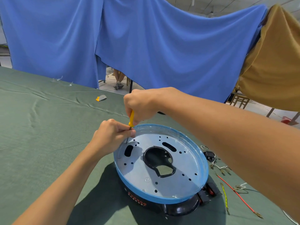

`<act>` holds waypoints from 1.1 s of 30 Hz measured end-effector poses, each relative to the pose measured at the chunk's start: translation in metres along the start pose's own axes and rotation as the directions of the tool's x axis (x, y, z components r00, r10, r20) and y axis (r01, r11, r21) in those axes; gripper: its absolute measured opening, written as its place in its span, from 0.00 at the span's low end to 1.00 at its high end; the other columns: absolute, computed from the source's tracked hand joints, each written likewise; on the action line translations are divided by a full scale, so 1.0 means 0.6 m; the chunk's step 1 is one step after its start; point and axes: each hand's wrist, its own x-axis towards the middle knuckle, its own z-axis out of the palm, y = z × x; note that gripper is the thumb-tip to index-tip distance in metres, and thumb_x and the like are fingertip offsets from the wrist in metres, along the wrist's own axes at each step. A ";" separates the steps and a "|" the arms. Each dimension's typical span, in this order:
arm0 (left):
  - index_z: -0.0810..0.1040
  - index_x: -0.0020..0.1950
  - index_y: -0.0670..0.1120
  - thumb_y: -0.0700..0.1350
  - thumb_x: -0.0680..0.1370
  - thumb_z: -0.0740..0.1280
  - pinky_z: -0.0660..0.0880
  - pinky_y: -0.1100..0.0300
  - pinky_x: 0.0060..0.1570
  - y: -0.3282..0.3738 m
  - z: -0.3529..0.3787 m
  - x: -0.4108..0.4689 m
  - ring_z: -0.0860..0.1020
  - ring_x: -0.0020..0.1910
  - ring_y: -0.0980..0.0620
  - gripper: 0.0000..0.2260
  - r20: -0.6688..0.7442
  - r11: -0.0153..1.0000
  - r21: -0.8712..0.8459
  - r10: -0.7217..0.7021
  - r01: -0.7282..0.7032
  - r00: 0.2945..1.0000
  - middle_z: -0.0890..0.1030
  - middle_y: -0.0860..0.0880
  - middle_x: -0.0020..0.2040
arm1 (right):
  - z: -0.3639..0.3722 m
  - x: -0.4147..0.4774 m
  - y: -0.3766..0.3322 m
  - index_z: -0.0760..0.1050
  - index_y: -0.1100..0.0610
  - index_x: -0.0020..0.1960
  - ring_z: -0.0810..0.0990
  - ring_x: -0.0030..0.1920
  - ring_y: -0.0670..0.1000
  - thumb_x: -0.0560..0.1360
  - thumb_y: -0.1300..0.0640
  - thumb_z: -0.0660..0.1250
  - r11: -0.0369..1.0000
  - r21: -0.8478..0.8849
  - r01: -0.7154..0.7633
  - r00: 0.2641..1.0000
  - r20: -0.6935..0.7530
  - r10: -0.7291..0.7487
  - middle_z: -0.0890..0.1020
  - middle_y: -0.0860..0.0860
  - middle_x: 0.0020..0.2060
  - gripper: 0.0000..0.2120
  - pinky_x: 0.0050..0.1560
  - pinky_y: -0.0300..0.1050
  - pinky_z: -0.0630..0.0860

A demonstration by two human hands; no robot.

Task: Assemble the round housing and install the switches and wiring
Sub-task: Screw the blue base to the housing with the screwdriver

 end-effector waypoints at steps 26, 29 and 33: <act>0.85 0.39 0.53 0.41 0.71 0.77 0.76 0.45 0.41 0.007 0.003 -0.010 0.70 0.34 0.52 0.06 -0.017 0.988 -0.154 0.009 -0.012 1.000 0.85 0.42 0.36 | 0.004 0.023 -0.006 0.77 0.70 0.57 0.57 0.26 0.49 0.82 0.54 0.59 0.764 0.444 -0.468 0.863 0.415 0.287 0.72 0.56 0.34 0.19 0.26 0.40 0.57; 0.85 0.35 0.55 0.42 0.69 0.78 0.66 0.55 0.31 0.008 0.003 -0.009 0.65 0.31 0.53 0.08 -0.044 0.988 -0.151 0.029 -0.035 0.999 0.82 0.39 0.34 | 0.008 0.024 -0.003 0.77 0.71 0.56 0.55 0.26 0.49 0.81 0.55 0.57 0.720 0.478 -0.503 0.846 0.444 0.296 0.68 0.54 0.31 0.19 0.26 0.39 0.55; 0.83 0.35 0.60 0.42 0.70 0.77 0.62 0.57 0.31 0.009 0.002 -0.008 0.63 0.31 0.51 0.12 -0.051 0.991 -0.130 0.012 -0.019 0.999 0.81 0.38 0.32 | 0.006 0.022 -0.006 0.77 0.67 0.46 0.62 0.24 0.50 0.81 0.54 0.57 0.784 0.444 -0.433 0.882 0.388 0.267 0.77 0.56 0.31 0.17 0.26 0.39 0.61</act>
